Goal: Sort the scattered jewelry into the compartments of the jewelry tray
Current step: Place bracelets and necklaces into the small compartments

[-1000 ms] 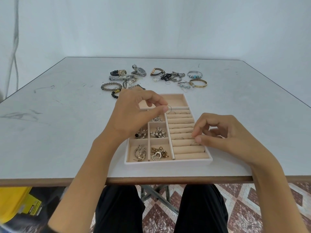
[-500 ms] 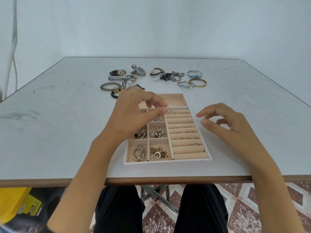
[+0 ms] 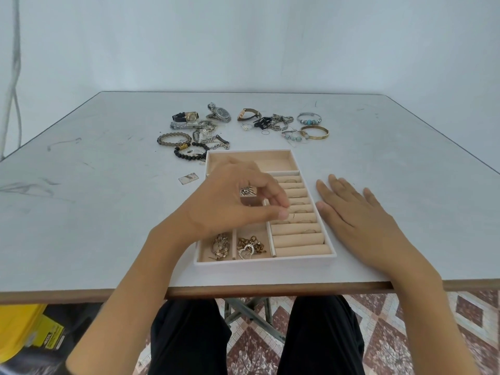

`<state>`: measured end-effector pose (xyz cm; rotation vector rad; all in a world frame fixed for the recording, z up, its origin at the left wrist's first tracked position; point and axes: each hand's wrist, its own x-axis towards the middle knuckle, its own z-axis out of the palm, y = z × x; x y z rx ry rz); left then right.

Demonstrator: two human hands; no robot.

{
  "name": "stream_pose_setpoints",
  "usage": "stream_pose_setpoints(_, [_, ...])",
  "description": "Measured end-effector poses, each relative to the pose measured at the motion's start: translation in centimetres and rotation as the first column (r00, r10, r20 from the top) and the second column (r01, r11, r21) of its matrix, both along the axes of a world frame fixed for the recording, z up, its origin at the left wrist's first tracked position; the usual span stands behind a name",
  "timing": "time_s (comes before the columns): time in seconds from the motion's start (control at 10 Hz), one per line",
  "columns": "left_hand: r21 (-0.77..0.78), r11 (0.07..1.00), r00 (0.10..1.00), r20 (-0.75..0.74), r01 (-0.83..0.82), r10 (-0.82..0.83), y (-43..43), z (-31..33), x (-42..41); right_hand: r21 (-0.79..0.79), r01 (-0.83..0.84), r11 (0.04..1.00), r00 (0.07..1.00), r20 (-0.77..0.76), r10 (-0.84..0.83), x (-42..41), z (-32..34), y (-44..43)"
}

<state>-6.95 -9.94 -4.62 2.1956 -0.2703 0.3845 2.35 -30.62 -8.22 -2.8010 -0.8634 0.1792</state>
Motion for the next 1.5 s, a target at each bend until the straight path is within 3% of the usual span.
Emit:
stream_pose_setpoints(0.4, [0.220, 0.974, 0.997, 0.046, 0.053, -0.064, -0.32, -0.11, -0.21, 0.020, 0.005, 1.000, 1.000, 0.025, -0.005, 0.00, -0.17, 0.05])
stream_pose_setpoints(0.9, [0.324, 0.935, 0.974, 0.116, 0.147, -0.194, 0.14, -0.72, 0.49, 0.024, 0.007, 1.000, 0.999, 0.039, -0.008, -0.09, -0.12, 0.11])
stream_pose_setpoints(1.5, [0.378, 0.919, 0.977, 0.128, 0.109, -0.169, 0.14, -0.45, 0.17, 0.038, 0.007, 0.999, 0.999, 0.036, -0.008, -0.17, -0.05, 0.05])
